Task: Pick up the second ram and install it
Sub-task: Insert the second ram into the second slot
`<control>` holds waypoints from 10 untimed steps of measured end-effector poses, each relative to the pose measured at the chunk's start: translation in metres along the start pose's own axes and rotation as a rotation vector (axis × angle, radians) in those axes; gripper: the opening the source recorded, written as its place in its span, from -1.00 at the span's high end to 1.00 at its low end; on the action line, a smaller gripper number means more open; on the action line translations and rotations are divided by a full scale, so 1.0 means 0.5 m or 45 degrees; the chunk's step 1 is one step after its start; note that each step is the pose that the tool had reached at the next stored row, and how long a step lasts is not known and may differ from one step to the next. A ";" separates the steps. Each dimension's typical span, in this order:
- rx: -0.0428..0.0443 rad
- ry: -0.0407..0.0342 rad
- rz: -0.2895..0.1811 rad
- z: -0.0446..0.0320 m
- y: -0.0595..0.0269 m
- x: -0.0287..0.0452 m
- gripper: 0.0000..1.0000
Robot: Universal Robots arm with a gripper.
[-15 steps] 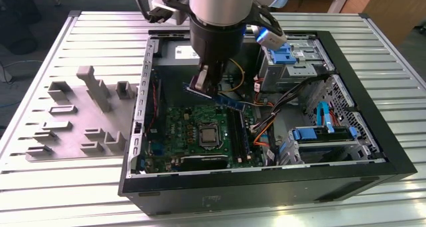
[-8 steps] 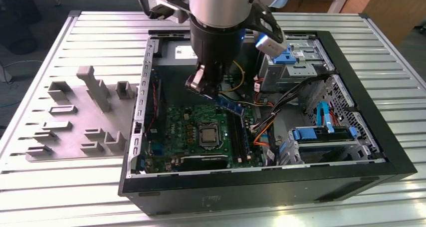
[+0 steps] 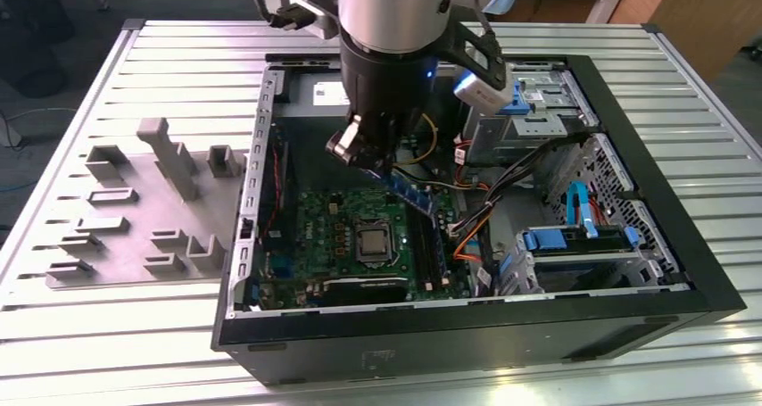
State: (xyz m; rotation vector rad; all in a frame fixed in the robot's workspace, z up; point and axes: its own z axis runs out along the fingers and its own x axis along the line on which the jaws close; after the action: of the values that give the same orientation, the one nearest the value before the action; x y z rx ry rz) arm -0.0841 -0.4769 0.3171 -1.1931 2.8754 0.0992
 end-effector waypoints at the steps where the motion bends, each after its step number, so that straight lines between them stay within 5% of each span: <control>1: 0.001 -0.0011 0.023 0.001 0.000 0.000 0.77; 10: 0.011 -0.0112 0.231 0.007 0.000 0.000 0.77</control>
State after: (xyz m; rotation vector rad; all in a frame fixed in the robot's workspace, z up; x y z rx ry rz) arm -0.0840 -0.4769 0.3136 -0.9259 2.9665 0.0949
